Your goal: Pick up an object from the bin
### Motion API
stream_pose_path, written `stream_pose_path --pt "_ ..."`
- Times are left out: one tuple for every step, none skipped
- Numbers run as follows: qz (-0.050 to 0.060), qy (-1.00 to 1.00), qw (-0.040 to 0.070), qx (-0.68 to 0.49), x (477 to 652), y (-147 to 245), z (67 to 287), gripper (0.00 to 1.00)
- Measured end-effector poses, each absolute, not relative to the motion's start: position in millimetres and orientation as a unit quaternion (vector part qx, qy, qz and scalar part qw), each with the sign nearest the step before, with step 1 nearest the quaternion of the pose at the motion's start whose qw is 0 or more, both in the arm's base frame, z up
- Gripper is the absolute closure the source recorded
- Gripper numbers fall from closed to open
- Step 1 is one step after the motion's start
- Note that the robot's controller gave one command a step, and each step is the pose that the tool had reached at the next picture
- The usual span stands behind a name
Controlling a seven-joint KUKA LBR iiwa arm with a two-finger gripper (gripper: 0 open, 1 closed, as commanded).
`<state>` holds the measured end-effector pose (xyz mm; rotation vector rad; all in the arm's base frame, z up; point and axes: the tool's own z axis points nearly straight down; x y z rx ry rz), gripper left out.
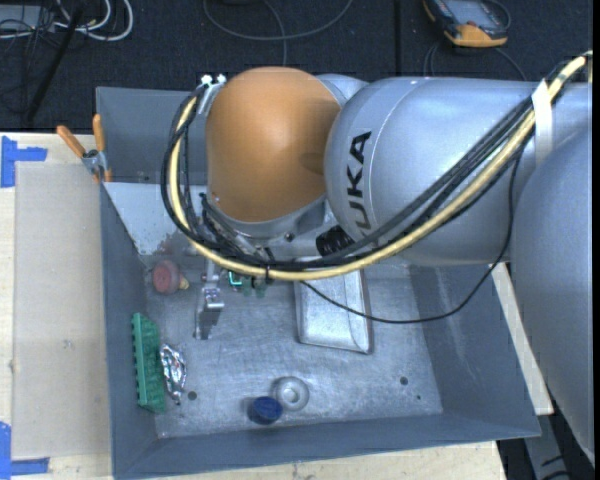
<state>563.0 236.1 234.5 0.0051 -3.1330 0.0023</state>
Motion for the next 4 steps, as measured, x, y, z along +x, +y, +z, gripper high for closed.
stream_pose_path --pt "0.001 -0.995 0.002 -0.104 610.0 233.8 156.5 0.0" --pt "0.001 -0.982 0.002 -0.191 609.4 233.8 129.5 0.0" --pt "0.001 -0.943 0.002 -0.332 614.1 242.9 102.9 0.0" --pt "0.001 -0.924 0.0 -0.383 623.6 242.4 70.8 0.0"
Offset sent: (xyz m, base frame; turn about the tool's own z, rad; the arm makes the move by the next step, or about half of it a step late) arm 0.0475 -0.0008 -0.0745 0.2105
